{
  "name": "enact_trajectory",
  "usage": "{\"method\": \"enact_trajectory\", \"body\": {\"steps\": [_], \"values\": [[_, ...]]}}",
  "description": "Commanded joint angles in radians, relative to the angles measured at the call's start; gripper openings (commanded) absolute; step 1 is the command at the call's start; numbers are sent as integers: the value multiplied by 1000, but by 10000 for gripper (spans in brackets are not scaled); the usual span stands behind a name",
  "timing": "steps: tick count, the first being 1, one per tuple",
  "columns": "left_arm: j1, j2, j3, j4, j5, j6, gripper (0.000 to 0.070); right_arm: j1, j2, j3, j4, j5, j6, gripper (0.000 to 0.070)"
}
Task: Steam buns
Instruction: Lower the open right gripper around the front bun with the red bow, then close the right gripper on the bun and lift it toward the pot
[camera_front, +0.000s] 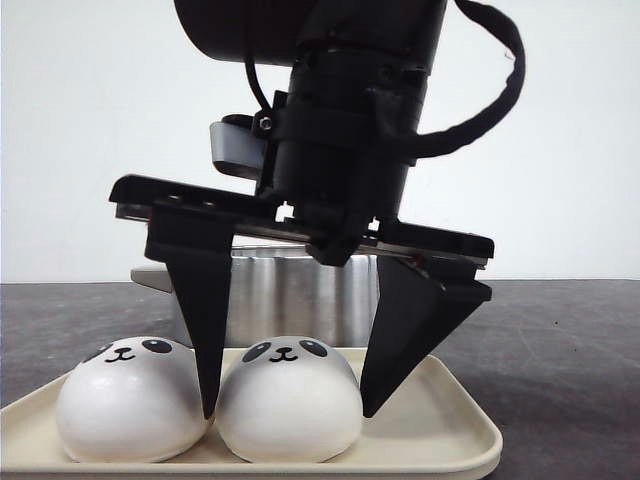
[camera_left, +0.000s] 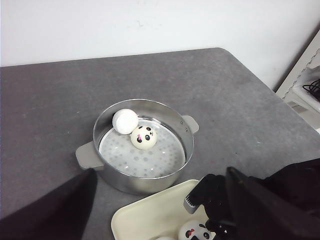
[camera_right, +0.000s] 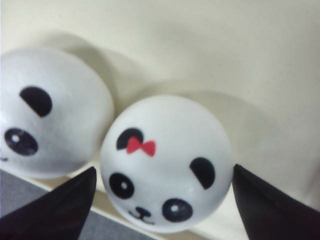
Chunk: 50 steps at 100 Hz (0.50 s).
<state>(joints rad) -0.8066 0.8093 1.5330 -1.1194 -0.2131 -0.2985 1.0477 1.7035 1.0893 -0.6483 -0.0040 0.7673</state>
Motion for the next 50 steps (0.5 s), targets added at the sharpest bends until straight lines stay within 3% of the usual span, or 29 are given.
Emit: {"method": "enact_trajectory", "body": {"steps": [1, 9, 22, 50], "values": [[-9, 5, 21, 8, -5, 22, 469, 3, 21, 9, 10, 4, 6, 445], [-9, 5, 21, 9, -5, 22, 469, -11, 21, 9, 9, 4, 6, 303], [-9, 5, 21, 11, -5, 25, 469, -28, 21, 9, 9, 5, -21, 0], [-9, 5, 21, 11, -5, 26, 469, -31, -55, 65, 14, 41, -96, 1]]}}
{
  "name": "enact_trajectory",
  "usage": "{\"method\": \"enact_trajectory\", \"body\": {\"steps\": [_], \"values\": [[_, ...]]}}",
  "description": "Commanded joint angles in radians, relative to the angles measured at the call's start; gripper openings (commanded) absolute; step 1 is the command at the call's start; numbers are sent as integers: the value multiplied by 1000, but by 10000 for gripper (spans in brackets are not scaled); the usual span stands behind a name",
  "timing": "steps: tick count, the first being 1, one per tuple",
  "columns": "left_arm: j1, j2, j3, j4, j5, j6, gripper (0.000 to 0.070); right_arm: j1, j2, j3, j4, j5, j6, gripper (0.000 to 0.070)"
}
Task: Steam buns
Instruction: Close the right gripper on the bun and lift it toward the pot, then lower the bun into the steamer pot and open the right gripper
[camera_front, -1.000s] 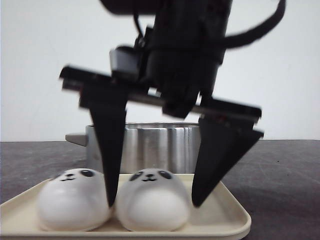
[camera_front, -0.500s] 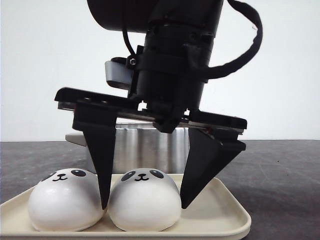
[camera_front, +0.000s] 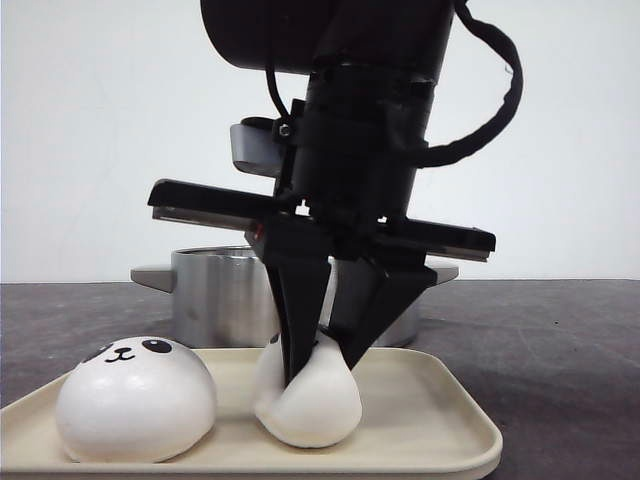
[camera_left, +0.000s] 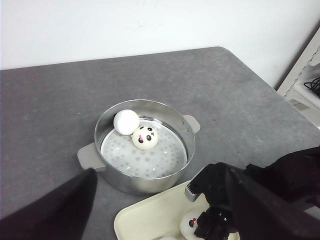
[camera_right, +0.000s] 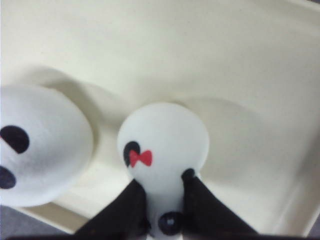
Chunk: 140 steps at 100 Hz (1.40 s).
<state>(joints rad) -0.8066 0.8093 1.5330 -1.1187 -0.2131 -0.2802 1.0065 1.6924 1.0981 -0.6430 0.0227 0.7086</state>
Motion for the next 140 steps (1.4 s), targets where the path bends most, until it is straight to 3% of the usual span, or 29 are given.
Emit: {"method": "enact_trajectory", "body": {"steps": [1, 28, 43, 68, 96, 101, 111, 116, 126, 140], "values": [[-9, 5, 21, 11, -5, 7, 469, 10, -51, 63, 8, 18, -40, 1], [-9, 5, 21, 21, -5, 7, 469, -34, -145, 317, -6, 136, -206, 1], [-9, 5, 21, 29, -5, 7, 469, -129, -109, 414, -4, 126, -263, 0], [-9, 6, 21, 43, -5, 7, 469, -290, 32, 422, -28, 44, -283, 0], [-9, 7, 21, 38, -5, 7, 469, -343, 198, 422, -16, 12, -306, 4], [-9, 7, 21, 36, -5, 7, 469, -345, 216, 422, -14, 12, -305, 49], [-9, 7, 21, 33, -5, 7, 469, -345, 238, 422, -11, 7, -307, 290], [-9, 7, 21, 34, -5, 7, 469, -345, 243, 422, -14, 2, -306, 367], [-9, 7, 21, 33, -5, 7, 469, -346, 243, 422, -18, 3, -306, 422], [-9, 7, 21, 33, -5, 7, 469, -346, 243, 422, -22, 2, -304, 427]]}}
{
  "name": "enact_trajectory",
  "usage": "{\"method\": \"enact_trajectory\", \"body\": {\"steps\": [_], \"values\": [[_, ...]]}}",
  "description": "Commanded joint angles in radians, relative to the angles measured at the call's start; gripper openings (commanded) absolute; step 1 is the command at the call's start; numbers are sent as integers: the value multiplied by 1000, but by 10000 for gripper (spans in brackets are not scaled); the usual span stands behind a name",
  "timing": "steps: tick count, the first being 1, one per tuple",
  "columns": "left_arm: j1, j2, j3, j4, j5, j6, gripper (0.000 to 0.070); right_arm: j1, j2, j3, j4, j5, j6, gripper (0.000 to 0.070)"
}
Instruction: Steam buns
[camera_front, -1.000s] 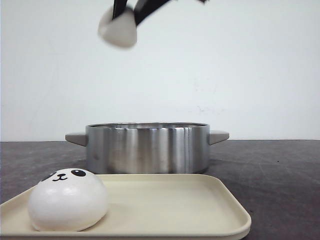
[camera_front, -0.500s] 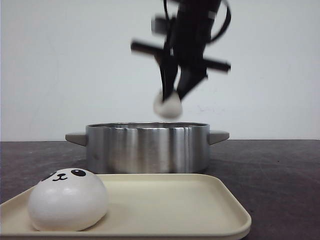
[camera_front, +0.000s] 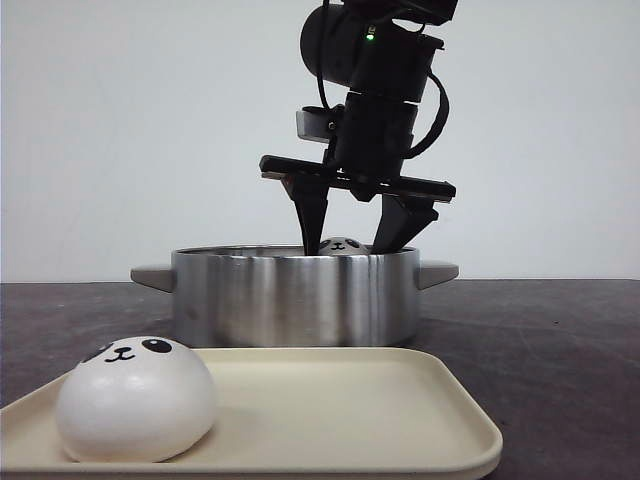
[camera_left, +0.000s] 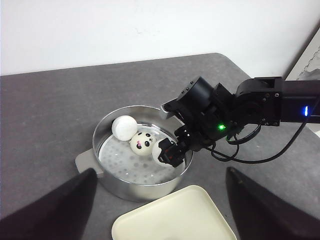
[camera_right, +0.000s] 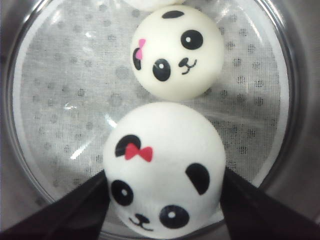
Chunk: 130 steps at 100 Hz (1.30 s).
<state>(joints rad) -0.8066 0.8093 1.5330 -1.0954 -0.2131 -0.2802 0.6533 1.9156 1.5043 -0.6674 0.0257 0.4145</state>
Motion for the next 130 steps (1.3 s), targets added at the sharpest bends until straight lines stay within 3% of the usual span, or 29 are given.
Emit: {"method": "enact_trajectory", "body": {"steps": [1, 11, 25, 46, 56, 90, 130], "values": [[-9, 7, 21, 10, -5, 7, 469, 7, 20, 16, 0, -2, -10, 428], [-9, 7, 21, 10, -5, 7, 469, 4, 19, 16, -25, -8, -10, 440], [-9, 7, 21, 10, -5, 6, 469, 3, 19, 16, -67, -11, -10, 511], [-9, 8, 21, 18, -5, 7, 469, 7, 18, 16, -68, 2, -19, 512], [-9, 7, 21, 19, -5, 6, 469, 11, 12, 16, -22, 0, -49, 512], [-9, 6, 21, 7, -4, 3, 469, 35, 10, 101, 92, -30, -22, 511], [-9, 6, 21, -13, -4, 2, 469, 45, 10, 105, 45, -29, -23, 509]]}}
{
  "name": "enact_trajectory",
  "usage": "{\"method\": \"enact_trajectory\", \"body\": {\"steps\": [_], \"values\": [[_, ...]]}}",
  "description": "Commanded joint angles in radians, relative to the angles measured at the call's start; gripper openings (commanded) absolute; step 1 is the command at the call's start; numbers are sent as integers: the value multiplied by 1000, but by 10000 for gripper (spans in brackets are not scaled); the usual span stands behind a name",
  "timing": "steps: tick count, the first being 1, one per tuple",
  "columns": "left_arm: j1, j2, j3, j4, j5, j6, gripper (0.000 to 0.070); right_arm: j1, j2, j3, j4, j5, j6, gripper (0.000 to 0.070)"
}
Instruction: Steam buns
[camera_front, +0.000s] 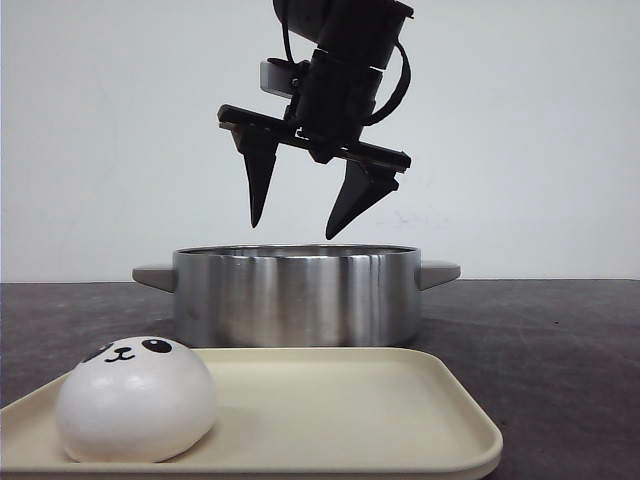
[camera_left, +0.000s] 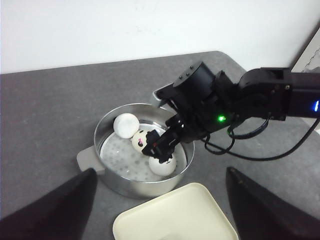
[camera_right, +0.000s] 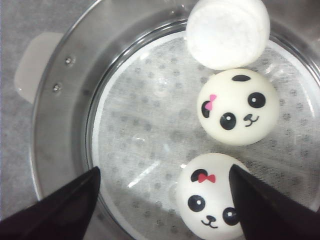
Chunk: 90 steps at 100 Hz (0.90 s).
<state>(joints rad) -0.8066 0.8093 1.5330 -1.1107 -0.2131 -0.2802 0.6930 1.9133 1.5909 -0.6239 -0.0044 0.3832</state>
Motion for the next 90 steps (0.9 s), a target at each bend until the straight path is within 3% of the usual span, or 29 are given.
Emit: {"method": "enact_trajectory", "body": {"steps": [1, 27, 46, 51, 61, 66, 90], "values": [[-9, 6, 21, 1, -4, 2, 469, 5, 13, 18, 1, 1, 9, 509], [-9, 6, 21, -1, -4, 2, 469, 5, 13, 18, -7, 4, 9, 443], [-9, 6, 21, -1, -4, 2, 469, 5, 13, 18, -7, 6, 9, 319], [-9, 6, 21, -1, -4, 2, 469, 5, 13, 18, -9, 13, 9, 270], [-9, 6, 21, -1, -4, 2, 469, 5, 13, 18, -14, 21, 9, 90], [-9, 6, 21, -1, -4, 2, 469, 5, 13, 18, -19, 30, 8, 36], [-9, 6, 21, -14, -4, 3, 469, 5, 13, 18, -28, 34, -3, 16]]}}
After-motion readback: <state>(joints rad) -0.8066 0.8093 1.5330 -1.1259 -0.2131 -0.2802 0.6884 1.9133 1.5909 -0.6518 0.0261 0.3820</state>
